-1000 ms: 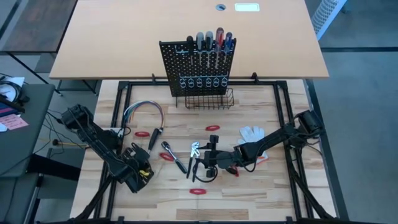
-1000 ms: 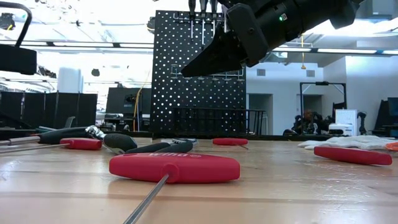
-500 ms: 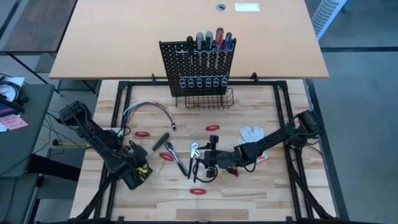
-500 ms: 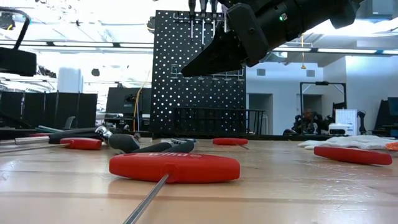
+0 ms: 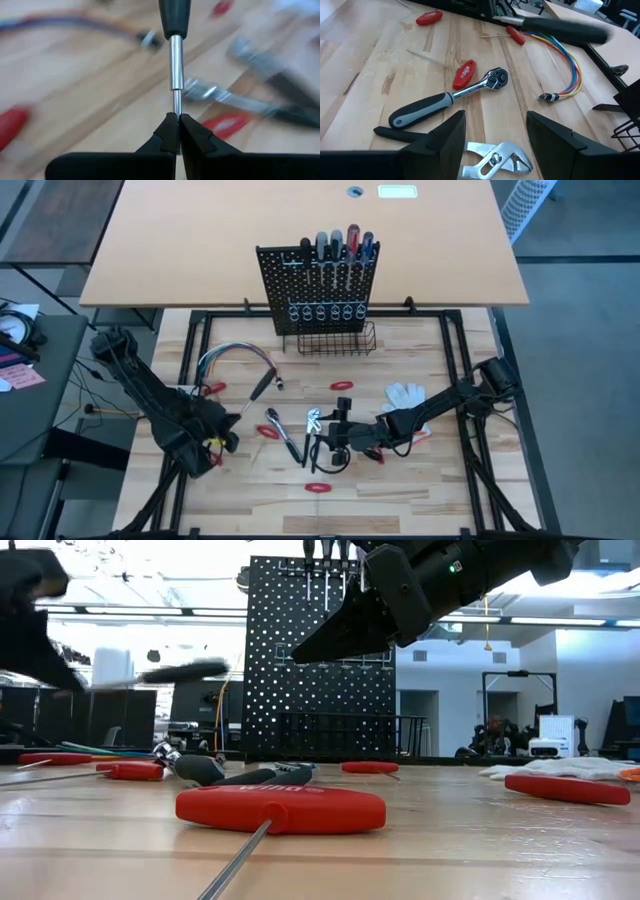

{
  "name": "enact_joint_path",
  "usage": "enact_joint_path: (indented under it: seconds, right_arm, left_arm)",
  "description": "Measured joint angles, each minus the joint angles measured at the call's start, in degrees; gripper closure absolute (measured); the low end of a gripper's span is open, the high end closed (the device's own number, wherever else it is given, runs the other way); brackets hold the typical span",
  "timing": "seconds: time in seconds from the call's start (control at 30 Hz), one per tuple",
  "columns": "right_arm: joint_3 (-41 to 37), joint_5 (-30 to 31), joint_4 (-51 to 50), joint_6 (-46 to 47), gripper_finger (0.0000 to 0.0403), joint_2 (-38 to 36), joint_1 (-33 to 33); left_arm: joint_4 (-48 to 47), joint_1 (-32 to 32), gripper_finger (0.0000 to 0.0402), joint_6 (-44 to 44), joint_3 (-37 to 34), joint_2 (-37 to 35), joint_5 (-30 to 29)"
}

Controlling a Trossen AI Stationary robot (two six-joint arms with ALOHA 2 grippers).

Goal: Hang tools onto peg board
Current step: Hang the black corx screw onto the black pegboard

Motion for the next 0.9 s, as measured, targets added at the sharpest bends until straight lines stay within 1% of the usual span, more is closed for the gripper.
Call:
enact_joint_path:
  seconds: [0.13,0.2,0.3,0.37,0.5,0.77,0.9]
  right_arm:
    - [0.0,0.0,0.0,0.0,0.0188,0.0,0.0]
    - [0.0,0.0,0.0,0.0,0.0188,0.0,0.0]
    - [0.0,0.0,0.0,0.0,0.0188,0.0,0.0]
    - [0.0,0.0,0.0,0.0,0.0188,0.0,0.0]
    - [0.0,0.0,0.1,0.0,0.0188,0.0,0.0]
    - [0.0,0.0,0.4,0.1,0.0188,0.0,0.0]
    - [0.0,0.0,0.7,0.1,0.0188,0.0,0.0]
  left_arm:
    - [5.4,0.2,0.0401,7.7,0.1,0.1,-13.4]
    - [8.0,0.6,0.0401,12.5,0.1,0.1,-18.9]
    - [10.7,1.5,0.0401,18.9,0.1,0.0,-26.1]
    - [12.0,2.3,0.0401,22.1,0.1,0.0,-29.1]
    - [14.1,4.7,0.0401,27.0,0.1,0.0,-33.0]
    - [14.0,11.4,0.0401,28.6,0.2,-0.3,-34.1]
    - [14.0,13.2,0.0401,29.1,0.7,-0.2,-34.2]
